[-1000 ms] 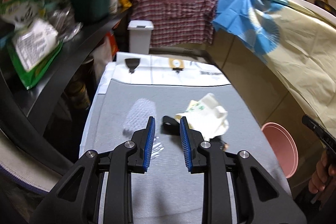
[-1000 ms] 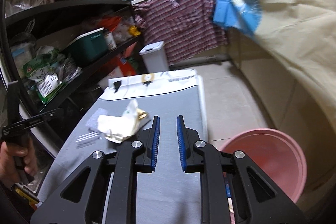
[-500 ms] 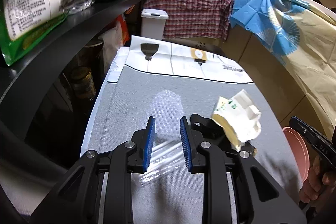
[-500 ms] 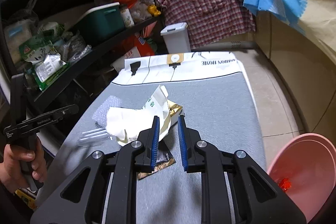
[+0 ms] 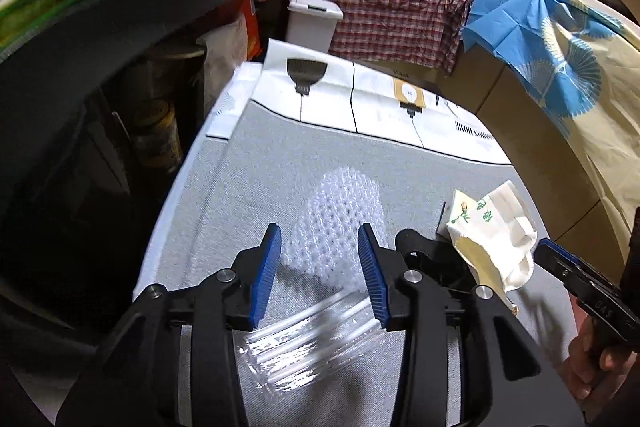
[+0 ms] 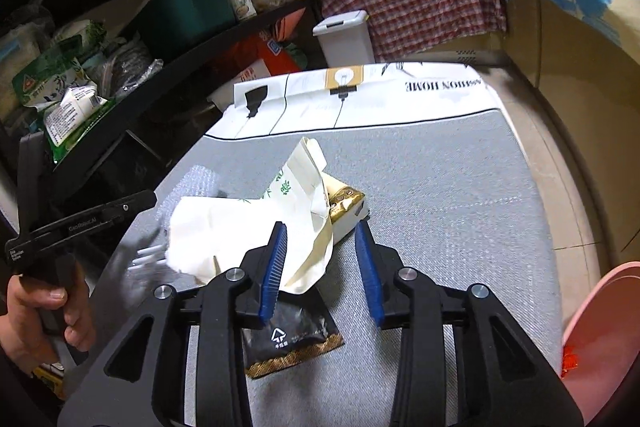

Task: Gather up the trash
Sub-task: 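Move both tools back to the board toward the foam net and paper bag, then grasp the white foam net with the left tool while the right tool grasps the white paper bag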

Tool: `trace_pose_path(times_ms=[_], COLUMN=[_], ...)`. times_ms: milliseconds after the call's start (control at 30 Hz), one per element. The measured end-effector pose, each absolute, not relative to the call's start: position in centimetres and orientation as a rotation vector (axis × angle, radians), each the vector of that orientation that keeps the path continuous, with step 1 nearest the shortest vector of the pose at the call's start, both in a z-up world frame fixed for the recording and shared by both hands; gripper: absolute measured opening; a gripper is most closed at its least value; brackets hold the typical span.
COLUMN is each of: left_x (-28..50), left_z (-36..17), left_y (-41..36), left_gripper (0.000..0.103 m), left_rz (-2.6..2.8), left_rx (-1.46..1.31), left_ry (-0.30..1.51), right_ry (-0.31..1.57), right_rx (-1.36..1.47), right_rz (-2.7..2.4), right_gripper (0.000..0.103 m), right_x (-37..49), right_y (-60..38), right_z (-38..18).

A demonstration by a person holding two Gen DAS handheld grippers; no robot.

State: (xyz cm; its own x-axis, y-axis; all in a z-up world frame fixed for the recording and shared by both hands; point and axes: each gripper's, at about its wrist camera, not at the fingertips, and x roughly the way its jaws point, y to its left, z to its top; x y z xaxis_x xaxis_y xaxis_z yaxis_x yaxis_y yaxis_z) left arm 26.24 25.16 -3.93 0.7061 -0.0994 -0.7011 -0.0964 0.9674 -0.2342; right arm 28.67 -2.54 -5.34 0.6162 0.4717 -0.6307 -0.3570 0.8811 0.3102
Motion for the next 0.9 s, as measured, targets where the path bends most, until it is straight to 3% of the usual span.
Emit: trace_pose_path(times_ms=[333, 667, 900], left_x=[27.4, 27.5, 27.2], left_z=[-5.4, -5.9, -5.1], left_y=[24.4, 23.8, 24.2], left_gripper=[0.039, 0.003, 0.001], left_rz=[-0.003, -0.008, 0.010], left_rx=[-0.230, -0.185, -0.189], left_ry=[0.834, 0.881, 0.855], right_ry=[0.800, 0.802, 0.788], right_rx=[0.133, 0.113, 0.116], right_rz=[0.503, 0.510, 0.505], right_gripper=[0.032, 0.013, 0.008], right_x=[29.3, 29.2, 28.9], right_y=[-1.5, -1.3, -1.7], right_z=[-6.4, -6.4, -5.9])
